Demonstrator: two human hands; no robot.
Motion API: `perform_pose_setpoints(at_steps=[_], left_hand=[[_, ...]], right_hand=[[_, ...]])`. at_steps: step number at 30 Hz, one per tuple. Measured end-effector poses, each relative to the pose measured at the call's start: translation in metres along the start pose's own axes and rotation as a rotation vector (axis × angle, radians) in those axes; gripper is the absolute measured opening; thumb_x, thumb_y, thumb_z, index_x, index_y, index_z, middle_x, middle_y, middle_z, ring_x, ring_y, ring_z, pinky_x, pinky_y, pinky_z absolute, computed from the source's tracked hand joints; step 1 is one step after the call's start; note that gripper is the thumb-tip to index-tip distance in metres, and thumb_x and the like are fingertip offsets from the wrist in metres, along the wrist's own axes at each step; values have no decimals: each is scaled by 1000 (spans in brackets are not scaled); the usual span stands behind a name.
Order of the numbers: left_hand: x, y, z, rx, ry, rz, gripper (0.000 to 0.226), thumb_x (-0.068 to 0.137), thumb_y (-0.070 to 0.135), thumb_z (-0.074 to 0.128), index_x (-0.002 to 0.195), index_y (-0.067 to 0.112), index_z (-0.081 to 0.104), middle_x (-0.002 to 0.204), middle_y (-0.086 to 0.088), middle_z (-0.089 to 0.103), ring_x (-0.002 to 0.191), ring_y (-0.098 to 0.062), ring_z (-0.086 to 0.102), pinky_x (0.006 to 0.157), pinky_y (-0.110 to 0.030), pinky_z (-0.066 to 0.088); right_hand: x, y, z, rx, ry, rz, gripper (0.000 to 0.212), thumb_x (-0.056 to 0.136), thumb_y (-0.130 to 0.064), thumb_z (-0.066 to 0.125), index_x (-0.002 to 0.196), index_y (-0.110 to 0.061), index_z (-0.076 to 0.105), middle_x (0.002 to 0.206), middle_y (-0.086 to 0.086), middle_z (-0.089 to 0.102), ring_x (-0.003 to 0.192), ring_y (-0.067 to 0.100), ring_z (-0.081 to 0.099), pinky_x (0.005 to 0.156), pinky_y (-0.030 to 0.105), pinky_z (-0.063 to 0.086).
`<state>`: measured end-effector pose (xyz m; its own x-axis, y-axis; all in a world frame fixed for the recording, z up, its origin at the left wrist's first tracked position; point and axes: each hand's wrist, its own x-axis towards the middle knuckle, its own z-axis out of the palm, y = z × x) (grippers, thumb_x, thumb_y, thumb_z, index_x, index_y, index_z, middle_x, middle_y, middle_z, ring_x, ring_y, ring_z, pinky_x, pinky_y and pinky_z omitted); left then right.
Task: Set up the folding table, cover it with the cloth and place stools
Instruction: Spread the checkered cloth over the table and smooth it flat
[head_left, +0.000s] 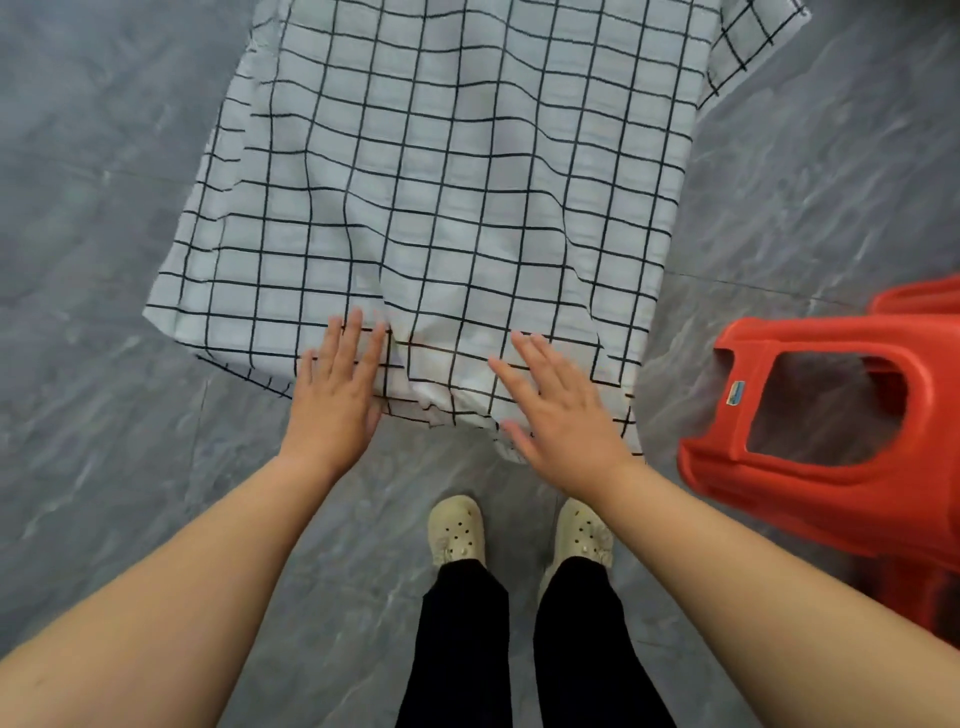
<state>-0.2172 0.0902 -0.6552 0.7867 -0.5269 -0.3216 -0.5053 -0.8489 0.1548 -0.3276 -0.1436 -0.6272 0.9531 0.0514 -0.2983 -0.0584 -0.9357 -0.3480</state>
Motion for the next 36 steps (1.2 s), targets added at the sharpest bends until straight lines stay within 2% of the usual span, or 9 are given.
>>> perform_pose_setpoints(at_steps=[3,6,11,14,17,21,27,31,36], left_hand=[[-1,-34,-8,-3,-78,-179,84,86,22,60,151,15,6,158,-11,-2,145,-30,-1,113,-52,14],[-2,-68,-20,34,-125,-186,81,87,23,57,151,16,7,159,-8,-3,146,-27,0,113,-50,16],[-2,-100,-38,14,-158,-152,72,90,27,53,150,20,14,159,-4,5,146,-23,6,114,-46,16],[-4,-117,-47,-42,-94,-187,68,88,22,58,147,15,26,157,-8,17,144,-26,16,112,-47,21],[3,-138,-54,-88,-67,-328,71,89,25,57,148,14,19,157,-11,13,144,-28,15,111,-46,22],[26,-171,-59,-286,-58,-455,75,90,25,51,150,14,7,158,-10,5,144,-26,11,114,-45,17],[47,-205,-63,-656,-91,-476,72,91,26,54,150,19,12,148,-12,32,133,-31,36,107,-46,33],[42,-222,-62,-860,-151,-601,58,87,21,62,138,15,35,126,-11,56,107,-25,55,91,-36,44],[44,-250,-75,-961,-208,-496,40,86,13,64,122,14,47,104,-2,63,91,-17,62,85,-34,49]], right_hand=[[27,-21,-2,-53,-168,-28,69,95,-41,43,150,-23,6,159,8,1,146,25,-2,117,40,5],[45,-37,-1,-99,-236,17,72,94,-43,44,150,-23,3,159,8,-2,146,25,-4,117,40,3],[56,-56,16,-137,-132,137,75,79,-41,68,142,-15,37,147,19,36,136,37,32,105,50,34],[57,-68,20,-118,-66,120,79,68,-40,76,134,-9,45,138,19,46,130,34,35,98,48,42],[66,-84,18,-86,-9,68,76,60,-33,83,123,-12,48,123,12,55,112,27,43,84,41,52],[84,-101,20,-53,54,106,56,67,-26,78,114,-10,53,105,7,58,90,28,58,73,37,53],[96,-137,37,3,134,340,44,75,-12,69,115,-7,53,112,10,53,103,30,51,88,41,46],[104,-163,43,69,210,543,39,80,-4,62,118,-6,53,116,13,52,105,32,49,86,43,46],[110,-171,42,89,268,677,38,81,-2,56,119,-8,53,115,13,54,105,32,49,87,42,43]])
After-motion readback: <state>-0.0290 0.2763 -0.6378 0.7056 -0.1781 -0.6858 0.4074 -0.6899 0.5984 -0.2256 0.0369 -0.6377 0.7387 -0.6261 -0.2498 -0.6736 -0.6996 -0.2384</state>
